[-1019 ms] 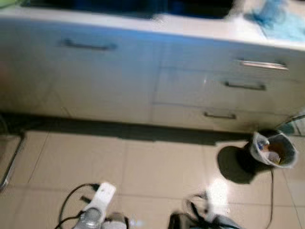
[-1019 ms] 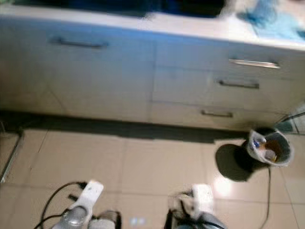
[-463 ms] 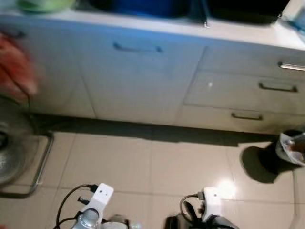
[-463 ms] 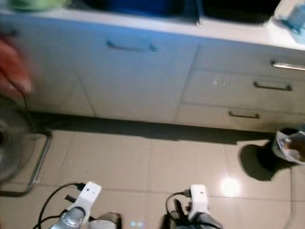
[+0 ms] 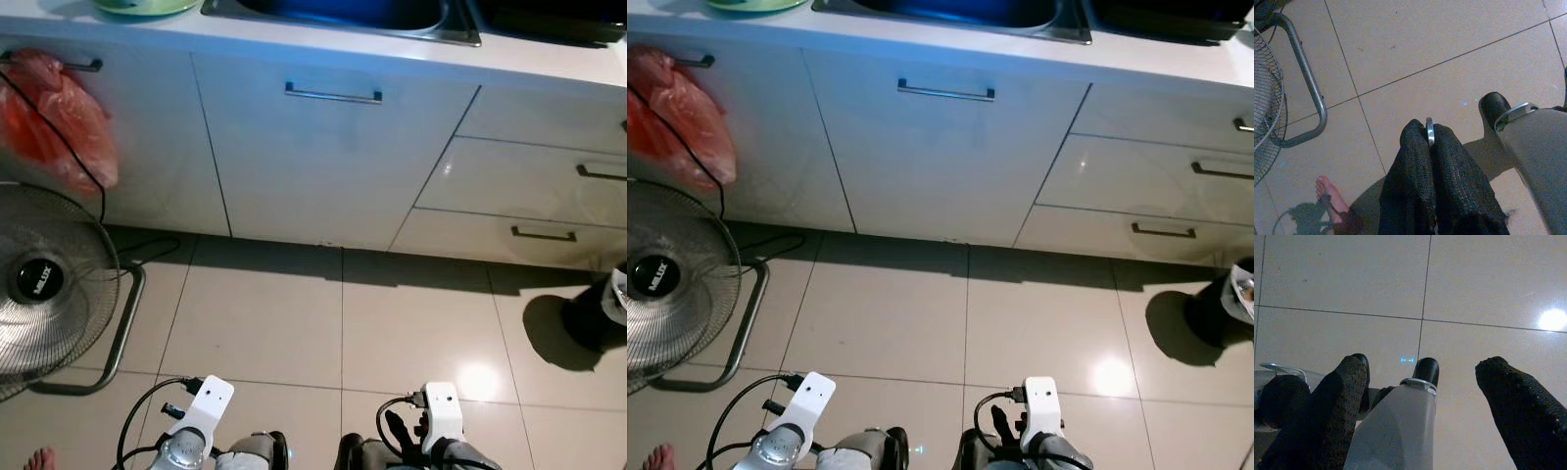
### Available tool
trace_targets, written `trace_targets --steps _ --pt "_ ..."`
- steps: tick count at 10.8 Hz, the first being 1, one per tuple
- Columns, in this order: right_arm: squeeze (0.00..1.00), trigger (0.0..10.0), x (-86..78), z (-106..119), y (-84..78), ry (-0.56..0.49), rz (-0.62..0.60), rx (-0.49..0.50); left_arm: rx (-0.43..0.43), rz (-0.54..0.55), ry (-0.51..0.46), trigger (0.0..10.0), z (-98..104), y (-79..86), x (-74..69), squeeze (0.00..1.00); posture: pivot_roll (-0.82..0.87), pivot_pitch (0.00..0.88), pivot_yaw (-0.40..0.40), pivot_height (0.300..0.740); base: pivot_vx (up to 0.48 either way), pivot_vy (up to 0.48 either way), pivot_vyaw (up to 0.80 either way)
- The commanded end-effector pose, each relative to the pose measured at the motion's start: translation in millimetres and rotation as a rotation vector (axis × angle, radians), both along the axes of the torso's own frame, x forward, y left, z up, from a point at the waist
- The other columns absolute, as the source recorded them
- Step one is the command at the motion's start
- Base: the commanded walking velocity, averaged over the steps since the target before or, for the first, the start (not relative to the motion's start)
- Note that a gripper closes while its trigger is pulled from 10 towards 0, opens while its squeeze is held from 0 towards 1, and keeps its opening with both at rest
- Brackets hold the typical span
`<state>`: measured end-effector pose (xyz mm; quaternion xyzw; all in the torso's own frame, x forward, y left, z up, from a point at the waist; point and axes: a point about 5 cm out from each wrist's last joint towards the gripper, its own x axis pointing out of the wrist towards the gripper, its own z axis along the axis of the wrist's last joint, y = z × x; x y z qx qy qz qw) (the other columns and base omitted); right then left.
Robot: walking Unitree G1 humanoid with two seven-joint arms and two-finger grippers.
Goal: Kitchen organization
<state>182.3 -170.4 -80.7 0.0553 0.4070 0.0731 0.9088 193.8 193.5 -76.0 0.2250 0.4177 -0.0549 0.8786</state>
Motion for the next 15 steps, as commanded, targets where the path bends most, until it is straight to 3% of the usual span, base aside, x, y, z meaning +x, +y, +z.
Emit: trace_targets --steps 1,15 --pt "0.00 10.0 -8.2 -3.9 -3.9 0.031 -0.011 -0.007 -0.020 0.010 0.021 10.0 -4.1 -3.1 -6.9 0.00 0.09 0.216 -0.044 0.740 0.450 0.000 0.00" --pt "0.00 10.0 -8.2 -4.0 -4.4 0.032 -0.009 -0.012 -0.018 0.027 0.044 10.0 -6.8 1.4 -13.1 0.00 0.09 0.213 -0.045 0.740 0.459 0.000 0.00"
